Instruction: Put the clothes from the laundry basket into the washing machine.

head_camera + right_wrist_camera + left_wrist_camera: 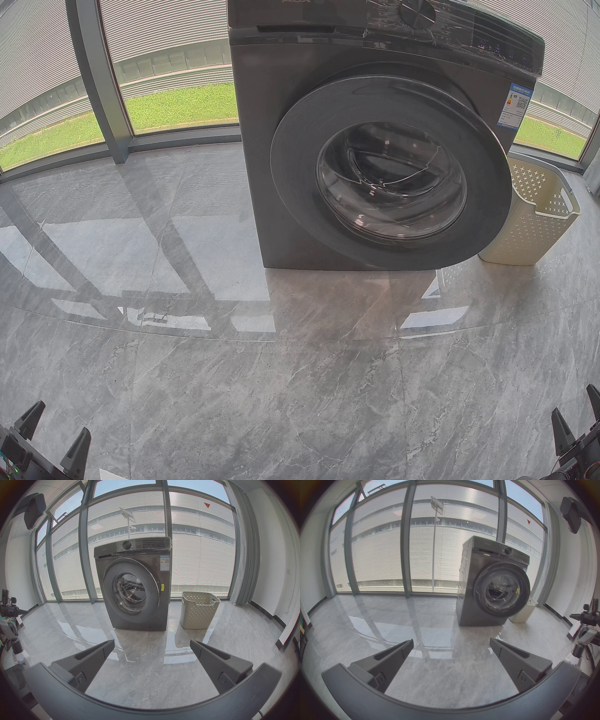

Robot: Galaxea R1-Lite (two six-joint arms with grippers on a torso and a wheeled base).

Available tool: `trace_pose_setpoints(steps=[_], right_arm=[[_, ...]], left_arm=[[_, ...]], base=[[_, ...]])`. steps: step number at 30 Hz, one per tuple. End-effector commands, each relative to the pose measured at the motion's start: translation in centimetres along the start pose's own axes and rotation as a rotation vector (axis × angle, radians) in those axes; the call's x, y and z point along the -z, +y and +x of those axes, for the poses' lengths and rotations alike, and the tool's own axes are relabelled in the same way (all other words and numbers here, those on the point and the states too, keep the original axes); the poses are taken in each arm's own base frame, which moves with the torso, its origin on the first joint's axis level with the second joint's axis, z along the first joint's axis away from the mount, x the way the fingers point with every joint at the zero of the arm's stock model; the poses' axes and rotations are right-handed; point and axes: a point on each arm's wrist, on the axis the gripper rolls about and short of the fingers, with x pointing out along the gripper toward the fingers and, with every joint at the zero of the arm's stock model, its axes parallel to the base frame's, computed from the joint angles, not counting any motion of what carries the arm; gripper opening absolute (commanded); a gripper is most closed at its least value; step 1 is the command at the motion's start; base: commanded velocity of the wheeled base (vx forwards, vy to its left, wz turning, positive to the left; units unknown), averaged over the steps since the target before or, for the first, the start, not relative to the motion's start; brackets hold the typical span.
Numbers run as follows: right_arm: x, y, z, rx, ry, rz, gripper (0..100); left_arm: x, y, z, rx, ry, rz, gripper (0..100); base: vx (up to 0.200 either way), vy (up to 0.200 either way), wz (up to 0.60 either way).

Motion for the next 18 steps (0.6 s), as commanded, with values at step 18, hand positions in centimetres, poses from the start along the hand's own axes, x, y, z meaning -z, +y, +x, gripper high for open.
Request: trace_pose_setpoints(steps=[18], right_arm=[[0.42,0.02,0.00,-0.009,-0.006,0.001,100]], left_arm=[[1.46,-0.21,-1.10,-0.108,-0.091,0.061,100]], base=[[0.000,0.000,0.00]])
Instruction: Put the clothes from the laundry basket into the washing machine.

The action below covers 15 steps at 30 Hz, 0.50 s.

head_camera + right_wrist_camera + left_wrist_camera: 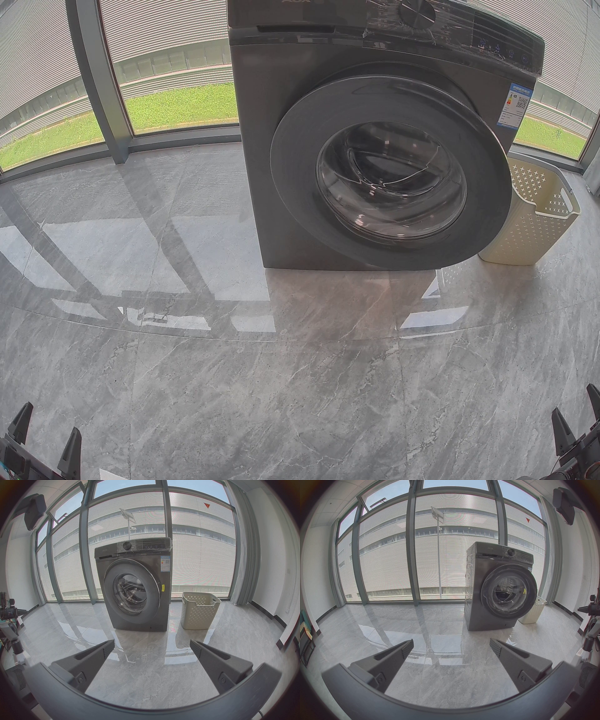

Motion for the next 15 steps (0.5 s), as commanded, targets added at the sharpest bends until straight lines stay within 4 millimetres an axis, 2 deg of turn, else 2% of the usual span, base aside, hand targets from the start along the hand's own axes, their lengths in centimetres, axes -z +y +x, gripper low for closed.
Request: trace_pose_setpoints(steps=[1,5,6,8,10,12,13,15], right_arm=[[0.5,0.0,0.0,-0.001,0.000,-0.001,100],[-0.2,0.0,-0.1,-0.003,-0.041,0.001,100],[-2.5,0.0,-0.8,-0.002,-0.151,-0.001,100],[-4.6,0.1,-1.6,-0.002,-0.216,-0.003,100],[-5.0,0.1,-1.7,-0.002,-0.196,-0.003,100],[-4.9,0.1,-0.9,-0.018,-0.053,0.001,100],[-4.9,0.1,-0.9,-0.018,-0.053,0.001,100],[-4.7,0.2,0.4,-0.083,0.074,0.010,100]], left_arm=[[0.5,0.0,0.0,0.001,0.000,0.001,100],[0.5,0.0,0.0,-0.002,0.000,0.008,100],[0.5,0.0,0.0,0.000,0.000,0.001,100],[0.5,0.0,0.0,0.000,-0.002,0.002,100],[0.5,0.0,0.0,0.000,-0.002,0.005,100],[0.5,0.0,0.0,0.001,-0.002,0.004,100],[0.5,0.0,0.0,0.001,-0.002,0.004,100],[0.5,0.0,0.0,0.001,-0.002,0.005,100]], base=[[0.000,0.000,0.00],[0.000,-0.200,0.00],[0.000,-0.200,0.00],[0.000,-0.200,0.00],[0.000,-0.200,0.00],[0.000,-0.200,0.00],[0.000,-0.200,0.00],[0.000,-0.200,0.00]])
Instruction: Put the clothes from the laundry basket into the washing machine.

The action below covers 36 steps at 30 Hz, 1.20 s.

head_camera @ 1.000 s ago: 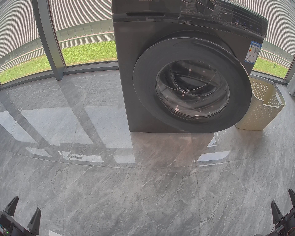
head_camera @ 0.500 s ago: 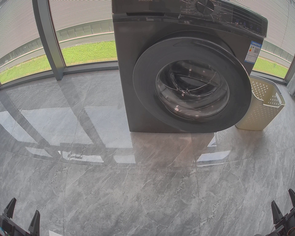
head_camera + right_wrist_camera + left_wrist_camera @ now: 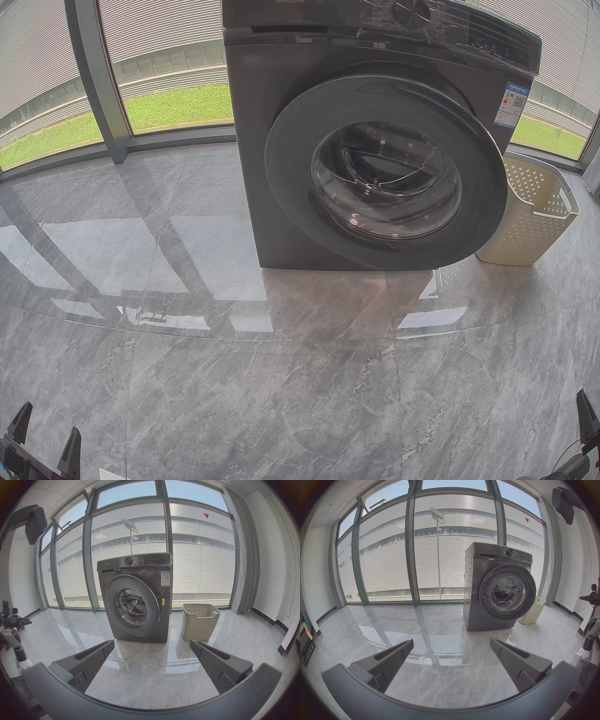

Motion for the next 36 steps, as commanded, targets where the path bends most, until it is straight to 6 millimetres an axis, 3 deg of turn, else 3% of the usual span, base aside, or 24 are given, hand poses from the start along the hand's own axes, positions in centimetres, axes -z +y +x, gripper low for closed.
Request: trace_pose_setpoints(steps=[1,4,10,12,13,16,21,28,36], right_arm=[[-0.7,0.1,1.8,-0.080,0.178,0.017,100],[-1.2,0.2,2.9,-0.143,0.239,0.033,100],[-3.1,0.0,8.8,-0.164,0.349,0.054,100],[-3.2,0.0,9.6,-0.164,0.360,0.057,100],[-3.3,-0.1,11.3,-0.166,0.372,0.060,100],[-2.9,0.4,13.3,-0.219,0.400,0.068,100],[-2.7,1.8,15.1,-0.322,0.420,0.086,100],[-4.4,5.2,17.9,-0.471,0.408,0.227,100],[-4.4,7.9,20.2,-0.473,0.363,0.219,100]], left_arm=[[0.5,0.0,0.0,0.001,0.005,-0.001,100],[0.5,0.0,0.0,0.001,0.007,-0.004,100],[0.5,0.0,0.0,0.002,0.007,-0.001,100],[0.5,0.0,0.0,0.002,0.007,-0.003,100],[0.5,0.0,0.0,0.002,0.007,-0.004,100],[0.5,0.0,0.0,0.004,0.007,-0.003,100],[0.5,0.0,0.0,0.005,0.006,-0.003,100],[0.5,0.0,0.0,0.007,0.006,-0.004,100],[0.5,0.0,0.1,0.005,0.008,-0.004,100]], base=[[0.000,-0.200,0.00],[0.000,-0.200,0.00],[0.000,-0.200,0.00],[0.000,-0.200,0.00],[0.000,-0.200,0.00],[0.000,-0.200,0.00],[0.000,-0.120,0.00],[0.000,0.000,0.00],[0.200,0.000,0.00]])
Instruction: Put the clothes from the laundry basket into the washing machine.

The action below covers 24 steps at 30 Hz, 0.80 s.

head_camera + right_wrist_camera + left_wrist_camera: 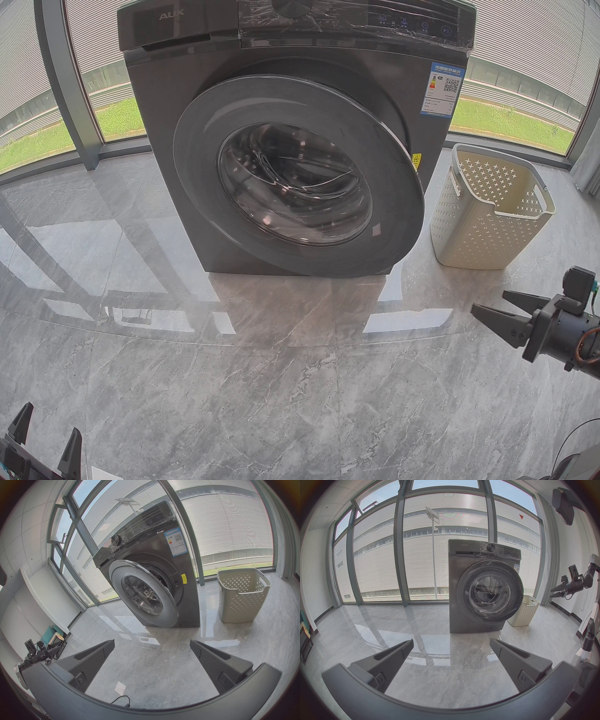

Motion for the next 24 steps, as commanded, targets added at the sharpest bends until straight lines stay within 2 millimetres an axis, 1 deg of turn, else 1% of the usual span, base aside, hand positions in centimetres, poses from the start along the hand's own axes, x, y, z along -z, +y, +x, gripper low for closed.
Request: trace_pose_setpoints(steps=[1,4,7,19,24], right_arm=[[0.5,0.7,2.9,-0.017,0.060,-0.003,100],[-0.2,1.0,4.5,0.017,0.034,-0.006,100],[-0.7,1.3,5.1,0.033,0.017,-0.010,100],[-1.4,1.2,7.5,0.090,0.010,-0.012,100],[-1.4,1.0,8.3,0.103,0.015,-0.008,100]], left_arm=[[0.5,0.0,0.0,0.000,0.004,0.000,100],[0.5,0.0,0.0,0.003,0.006,0.000,100],[0.5,0.0,0.0,0.005,0.006,0.000,100],[0.5,0.0,0.0,0.003,0.007,0.001,100],[0.5,0.0,0.0,0.003,0.006,0.001,100]], base=[[0.200,0.000,0.00],[0.200,0.000,0.00],[0.200,0.000,0.00],[0.200,0.000,0.00],[0.000,0.000,0.00]])
